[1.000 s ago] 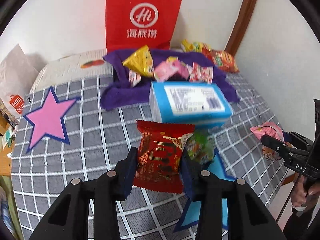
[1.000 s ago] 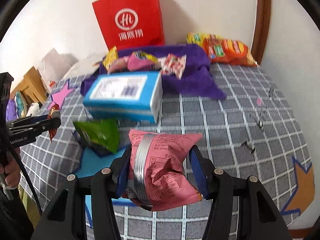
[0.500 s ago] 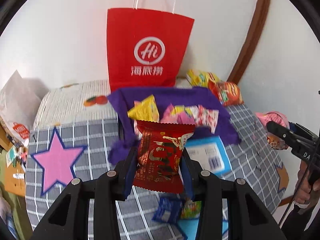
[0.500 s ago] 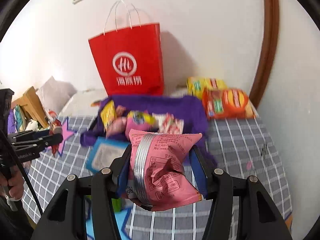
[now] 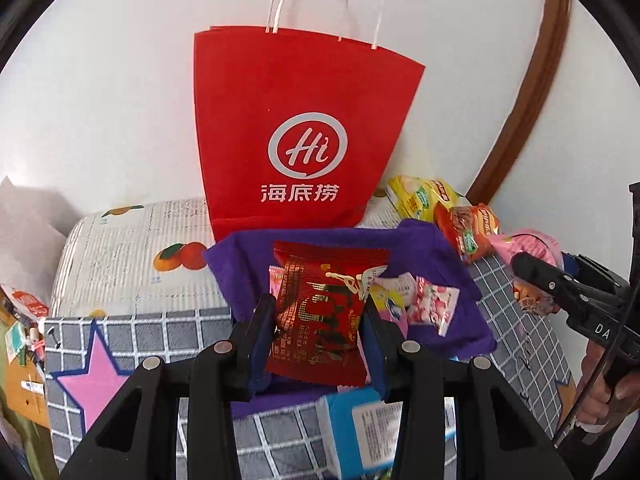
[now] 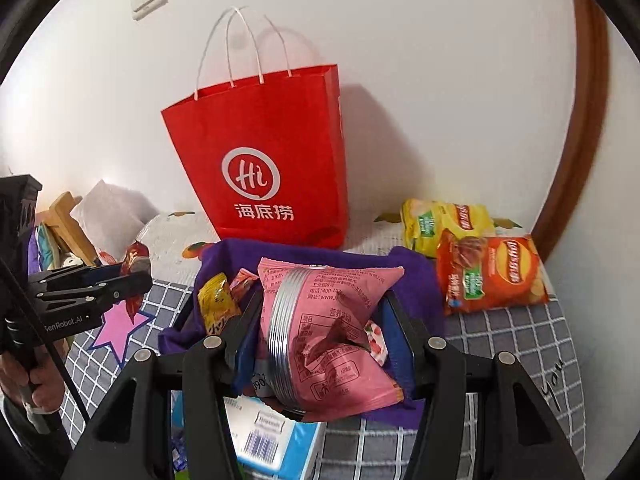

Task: Organize snacks
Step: 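Carry the pink chip bag and red packet over the purple towel with both tools, then open both tools to drop the pink chip bag and red packet onto the towel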

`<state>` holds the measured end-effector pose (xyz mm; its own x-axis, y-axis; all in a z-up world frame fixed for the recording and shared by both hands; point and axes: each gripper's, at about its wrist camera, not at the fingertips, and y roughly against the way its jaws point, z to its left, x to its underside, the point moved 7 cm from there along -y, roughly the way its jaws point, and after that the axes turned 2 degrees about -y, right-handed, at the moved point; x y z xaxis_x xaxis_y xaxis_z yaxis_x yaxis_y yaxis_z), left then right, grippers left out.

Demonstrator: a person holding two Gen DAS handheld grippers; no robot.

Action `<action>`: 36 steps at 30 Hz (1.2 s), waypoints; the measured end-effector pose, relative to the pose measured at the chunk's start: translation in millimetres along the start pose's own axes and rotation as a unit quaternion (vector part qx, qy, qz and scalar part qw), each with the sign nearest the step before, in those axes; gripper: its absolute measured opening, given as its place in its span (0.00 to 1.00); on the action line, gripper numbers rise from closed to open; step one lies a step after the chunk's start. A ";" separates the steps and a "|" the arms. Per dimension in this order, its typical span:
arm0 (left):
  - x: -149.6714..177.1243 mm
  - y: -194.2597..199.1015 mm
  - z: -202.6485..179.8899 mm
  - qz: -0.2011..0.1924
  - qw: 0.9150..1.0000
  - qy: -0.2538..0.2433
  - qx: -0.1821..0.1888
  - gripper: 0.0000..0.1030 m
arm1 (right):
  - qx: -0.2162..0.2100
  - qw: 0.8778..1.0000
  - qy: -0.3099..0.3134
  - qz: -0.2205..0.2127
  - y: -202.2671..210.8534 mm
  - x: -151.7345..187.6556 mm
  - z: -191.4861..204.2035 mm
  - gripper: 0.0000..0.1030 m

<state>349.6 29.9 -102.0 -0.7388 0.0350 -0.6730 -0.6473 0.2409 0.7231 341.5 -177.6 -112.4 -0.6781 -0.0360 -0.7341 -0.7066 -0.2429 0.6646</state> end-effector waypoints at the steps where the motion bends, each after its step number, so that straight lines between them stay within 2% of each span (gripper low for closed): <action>1: -3.8 -6.1 0.5 0.002 1.000 0.002 0.000 0.38 | 0.000 1.000 0.000 0.002 -5.8 -3.0 -1.3 0.53; 12: -31.2 -52.4 -2.0 0.021 1.000 0.008 0.000 0.38 | -0.006 1.000 0.009 0.007 -58.4 -38.9 -15.9 0.53; 15: -29.5 -67.0 -5.4 0.028 1.000 0.012 0.007 0.38 | -0.007 1.000 -0.003 0.024 -81.0 -30.0 -26.6 0.53; 18: -25.8 -77.6 -8.0 0.029 0.999 0.011 0.019 0.38 | 0.001 0.998 -0.012 0.061 -99.2 -21.2 -37.1 0.53; 25: -16.4 -93.1 -3.7 0.048 0.998 0.020 0.029 0.38 | 0.017 0.995 -0.019 0.100 -127.2 -4.1 -57.3 0.53; 28: -15.4 -94.1 -8.7 0.052 0.997 0.021 0.050 0.38 | 0.013 0.992 -0.030 0.121 -139.7 3.4 -62.6 0.53; 36: -13.0 -100.0 -23.8 0.060 0.995 0.015 0.072 0.38 | 0.025 0.988 -0.041 0.149 -157.3 16.0 -70.2 0.53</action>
<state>419.6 -17.7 -161.8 -0.8161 0.0446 -0.5762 -0.5215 0.3728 0.7675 456.0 -208.0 -238.4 -0.8696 -0.0196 -0.4933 -0.4818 -0.1846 0.8566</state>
